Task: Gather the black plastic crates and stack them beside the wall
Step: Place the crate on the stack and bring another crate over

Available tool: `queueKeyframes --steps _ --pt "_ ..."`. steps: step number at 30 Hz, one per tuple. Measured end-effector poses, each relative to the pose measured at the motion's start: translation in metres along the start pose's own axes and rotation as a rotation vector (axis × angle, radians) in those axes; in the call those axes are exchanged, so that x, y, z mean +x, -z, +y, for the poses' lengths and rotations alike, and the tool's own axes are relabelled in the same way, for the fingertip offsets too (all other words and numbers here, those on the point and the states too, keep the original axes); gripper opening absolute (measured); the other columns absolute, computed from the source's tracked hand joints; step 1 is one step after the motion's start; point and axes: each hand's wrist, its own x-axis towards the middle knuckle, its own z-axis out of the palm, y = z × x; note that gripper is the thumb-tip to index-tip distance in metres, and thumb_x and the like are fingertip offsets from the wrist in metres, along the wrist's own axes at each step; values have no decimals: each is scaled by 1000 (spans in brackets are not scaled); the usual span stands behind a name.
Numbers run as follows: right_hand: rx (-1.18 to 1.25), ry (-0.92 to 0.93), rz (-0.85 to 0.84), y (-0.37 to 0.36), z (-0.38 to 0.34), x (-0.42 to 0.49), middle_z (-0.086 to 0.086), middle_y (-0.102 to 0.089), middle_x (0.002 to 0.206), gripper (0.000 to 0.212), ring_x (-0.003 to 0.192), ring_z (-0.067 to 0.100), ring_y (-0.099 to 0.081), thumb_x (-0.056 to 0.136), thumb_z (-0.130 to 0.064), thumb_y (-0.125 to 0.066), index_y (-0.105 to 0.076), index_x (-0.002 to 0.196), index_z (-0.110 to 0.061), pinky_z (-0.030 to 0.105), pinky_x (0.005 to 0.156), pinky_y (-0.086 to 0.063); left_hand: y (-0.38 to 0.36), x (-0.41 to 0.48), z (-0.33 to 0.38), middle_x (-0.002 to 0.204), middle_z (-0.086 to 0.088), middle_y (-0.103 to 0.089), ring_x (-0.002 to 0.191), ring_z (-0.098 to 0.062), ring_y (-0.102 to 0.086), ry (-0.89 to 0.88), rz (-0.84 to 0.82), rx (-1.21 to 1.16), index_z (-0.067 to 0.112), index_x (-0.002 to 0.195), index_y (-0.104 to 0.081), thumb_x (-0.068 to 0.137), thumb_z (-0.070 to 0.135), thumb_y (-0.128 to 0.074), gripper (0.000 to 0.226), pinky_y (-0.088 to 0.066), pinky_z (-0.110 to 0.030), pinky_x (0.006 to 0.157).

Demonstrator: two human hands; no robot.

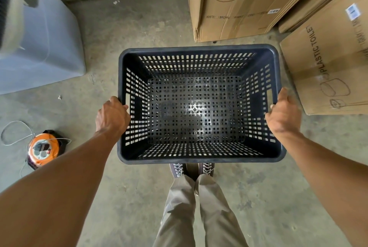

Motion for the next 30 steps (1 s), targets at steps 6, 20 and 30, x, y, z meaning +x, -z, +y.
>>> queueKeyframes --steps 6,20,30 --pt "-201 152 -21 6 -1 -4 30 -58 107 49 90 47 -57 83 -3 -61 -46 129 2 49 77 -47 -2 5 -2 81 -8 -51 66 -26 -51 -24 43 -3 7 99 -51 97 26 -54 19 -42 -38 57" --pt "-274 312 -20 -12 16 -7 32 -43 134 84 77 49 -62 82 4 -65 -14 150 3 46 69 -53 -38 -11 -8 95 -9 -48 76 -23 -53 8 26 -299 13 110 -35 98 7 -36 14 -52 -34 65" --pt "-255 257 -14 -16 12 -4 28 -46 132 89 84 50 -62 80 0 -67 -13 151 -1 53 75 -54 -39 1 -8 67 0 -49 49 -16 -46 40 40 -415 25 98 -26 97 24 -29 3 -29 -13 22"
